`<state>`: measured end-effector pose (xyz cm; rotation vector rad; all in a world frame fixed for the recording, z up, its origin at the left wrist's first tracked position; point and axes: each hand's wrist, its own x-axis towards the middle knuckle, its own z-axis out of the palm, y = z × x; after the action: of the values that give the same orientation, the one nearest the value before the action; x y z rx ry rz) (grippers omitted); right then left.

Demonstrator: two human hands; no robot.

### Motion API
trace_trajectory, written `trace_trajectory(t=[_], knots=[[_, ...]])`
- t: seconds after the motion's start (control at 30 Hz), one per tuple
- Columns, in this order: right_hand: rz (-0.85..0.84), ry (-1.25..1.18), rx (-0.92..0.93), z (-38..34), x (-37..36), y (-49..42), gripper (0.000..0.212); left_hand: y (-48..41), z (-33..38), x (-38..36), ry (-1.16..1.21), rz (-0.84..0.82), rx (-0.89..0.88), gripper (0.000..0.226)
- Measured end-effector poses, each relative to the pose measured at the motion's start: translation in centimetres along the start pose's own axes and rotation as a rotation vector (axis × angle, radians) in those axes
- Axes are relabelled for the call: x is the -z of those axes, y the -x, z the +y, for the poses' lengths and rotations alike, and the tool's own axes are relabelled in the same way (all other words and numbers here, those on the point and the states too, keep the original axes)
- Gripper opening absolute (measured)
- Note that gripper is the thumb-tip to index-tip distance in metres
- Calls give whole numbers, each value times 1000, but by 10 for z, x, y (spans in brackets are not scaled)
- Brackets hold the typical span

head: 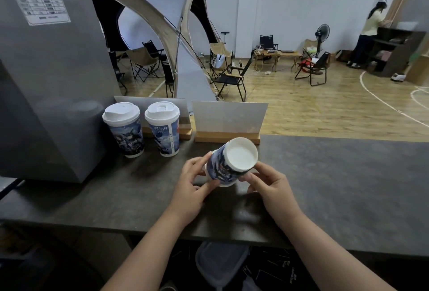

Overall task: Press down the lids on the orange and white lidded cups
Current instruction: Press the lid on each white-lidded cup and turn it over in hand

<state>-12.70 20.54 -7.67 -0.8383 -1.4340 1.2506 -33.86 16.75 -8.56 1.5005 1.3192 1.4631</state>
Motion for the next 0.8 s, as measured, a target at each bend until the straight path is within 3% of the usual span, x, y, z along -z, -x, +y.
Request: trace_trajectory(t=[0.17, 0.33, 0.67, 0.8], knots=[[1, -8, -53, 0, 6, -1, 36, -2, -3, -1, -80, -21, -14, 61], [-13, -14, -60, -3, 5, 1, 37, -2, -5, 1, -90, -22, -18, 60], [-37, -191, -54, -11, 2, 6, 44, 1, 2, -1, 125, -119, 39, 50], [-33, -149, -12, -11, 0, 8, 45, 3, 3, -1, 201, -142, 33, 56]])
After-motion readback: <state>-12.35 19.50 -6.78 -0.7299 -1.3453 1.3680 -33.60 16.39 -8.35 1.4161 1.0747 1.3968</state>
